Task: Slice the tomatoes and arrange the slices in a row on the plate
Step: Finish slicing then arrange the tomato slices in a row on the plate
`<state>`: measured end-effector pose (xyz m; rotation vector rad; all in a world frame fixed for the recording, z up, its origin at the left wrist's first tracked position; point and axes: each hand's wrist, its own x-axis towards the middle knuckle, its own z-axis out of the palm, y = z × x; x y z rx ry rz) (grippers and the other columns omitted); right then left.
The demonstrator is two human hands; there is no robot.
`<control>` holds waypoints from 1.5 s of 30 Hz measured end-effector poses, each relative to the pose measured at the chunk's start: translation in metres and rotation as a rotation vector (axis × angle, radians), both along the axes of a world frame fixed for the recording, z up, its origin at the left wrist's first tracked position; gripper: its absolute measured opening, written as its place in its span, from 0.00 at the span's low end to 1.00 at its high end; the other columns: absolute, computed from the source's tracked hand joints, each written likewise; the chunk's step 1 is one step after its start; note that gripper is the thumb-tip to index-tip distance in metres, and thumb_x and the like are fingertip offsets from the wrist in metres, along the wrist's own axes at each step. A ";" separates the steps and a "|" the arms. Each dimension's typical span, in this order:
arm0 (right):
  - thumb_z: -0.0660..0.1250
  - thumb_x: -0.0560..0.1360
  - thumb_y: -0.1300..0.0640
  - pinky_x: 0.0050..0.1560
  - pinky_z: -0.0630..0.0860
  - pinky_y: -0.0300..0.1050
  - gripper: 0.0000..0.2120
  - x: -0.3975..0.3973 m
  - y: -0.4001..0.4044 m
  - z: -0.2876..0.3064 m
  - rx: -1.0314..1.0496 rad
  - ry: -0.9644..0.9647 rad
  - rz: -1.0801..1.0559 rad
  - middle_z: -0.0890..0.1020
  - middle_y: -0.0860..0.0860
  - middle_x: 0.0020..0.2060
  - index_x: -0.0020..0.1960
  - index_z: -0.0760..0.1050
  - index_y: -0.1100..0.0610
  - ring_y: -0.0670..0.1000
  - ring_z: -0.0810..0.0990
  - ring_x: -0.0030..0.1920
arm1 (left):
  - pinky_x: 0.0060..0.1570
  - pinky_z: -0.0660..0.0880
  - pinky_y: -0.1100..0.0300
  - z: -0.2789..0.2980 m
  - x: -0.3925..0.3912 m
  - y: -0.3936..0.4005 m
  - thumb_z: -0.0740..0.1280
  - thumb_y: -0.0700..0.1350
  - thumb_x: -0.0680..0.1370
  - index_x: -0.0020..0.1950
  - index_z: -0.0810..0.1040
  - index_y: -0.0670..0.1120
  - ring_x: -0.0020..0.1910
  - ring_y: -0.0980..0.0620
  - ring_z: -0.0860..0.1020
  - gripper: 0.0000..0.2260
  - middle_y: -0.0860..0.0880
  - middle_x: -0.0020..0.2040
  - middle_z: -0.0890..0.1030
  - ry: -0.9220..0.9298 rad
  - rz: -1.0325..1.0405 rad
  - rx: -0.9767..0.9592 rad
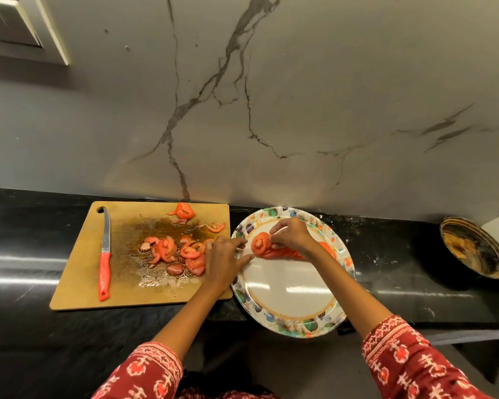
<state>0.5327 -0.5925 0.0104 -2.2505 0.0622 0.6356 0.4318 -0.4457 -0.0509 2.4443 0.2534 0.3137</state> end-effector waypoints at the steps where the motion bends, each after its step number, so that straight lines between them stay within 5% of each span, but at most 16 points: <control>1: 0.71 0.72 0.64 0.32 0.79 0.34 0.03 0.000 -0.002 0.000 0.013 0.009 -0.006 0.82 0.56 0.42 0.42 0.79 0.58 0.47 0.81 0.33 | 0.48 0.58 0.56 -0.001 0.001 -0.003 0.74 0.54 0.68 0.58 0.79 0.49 0.50 0.50 0.75 0.21 0.51 0.47 0.83 0.000 0.012 0.013; 6: 0.72 0.72 0.62 0.42 0.79 0.41 0.03 0.000 -0.003 -0.009 -0.075 -0.089 0.097 0.82 0.55 0.39 0.40 0.80 0.57 0.48 0.79 0.34 | 0.45 0.54 0.56 0.000 0.007 -0.018 0.73 0.58 0.68 0.56 0.80 0.51 0.50 0.50 0.74 0.20 0.51 0.47 0.83 0.037 0.034 0.092; 15: 0.68 0.74 0.61 0.50 0.77 0.43 0.09 0.009 -0.007 -0.007 -0.322 -0.301 0.439 0.84 0.54 0.49 0.53 0.82 0.59 0.51 0.80 0.49 | 0.47 0.57 0.54 -0.006 0.008 -0.017 0.72 0.52 0.70 0.54 0.81 0.50 0.49 0.49 0.74 0.14 0.51 0.46 0.84 0.013 0.041 0.100; 26: 0.64 0.74 0.63 0.44 0.75 0.42 0.09 0.013 -0.011 -0.009 -0.281 -0.392 0.292 0.83 0.53 0.47 0.53 0.80 0.58 0.50 0.80 0.47 | 0.47 0.54 0.56 0.000 0.007 -0.013 0.75 0.51 0.67 0.49 0.83 0.49 0.51 0.48 0.74 0.13 0.50 0.47 0.84 -0.005 0.005 0.029; 33: 0.66 0.74 0.61 0.41 0.68 0.38 0.10 0.006 0.009 -0.003 -0.184 -0.427 0.246 0.83 0.53 0.45 0.54 0.79 0.59 0.48 0.75 0.39 | 0.47 0.58 0.53 0.004 -0.005 0.021 0.72 0.50 0.70 0.44 0.84 0.48 0.47 0.47 0.76 0.07 0.49 0.42 0.84 -0.093 0.152 -0.013; 38: 0.66 0.73 0.61 0.39 0.70 0.39 0.10 -0.014 0.045 0.001 -0.112 -0.425 0.344 0.83 0.53 0.44 0.54 0.79 0.60 0.50 0.79 0.43 | 0.51 0.63 0.49 0.011 -0.027 0.072 0.70 0.49 0.73 0.48 0.83 0.49 0.49 0.46 0.76 0.07 0.48 0.45 0.84 -0.116 0.316 -0.004; 45: 0.67 0.73 0.57 0.49 0.75 0.48 0.09 -0.047 0.098 -0.009 -0.182 -0.333 0.398 0.83 0.54 0.45 0.52 0.80 0.56 0.55 0.80 0.49 | 0.53 0.66 0.48 0.006 -0.068 0.138 0.68 0.46 0.75 0.55 0.81 0.48 0.51 0.45 0.76 0.09 0.45 0.49 0.83 -0.088 0.399 -0.001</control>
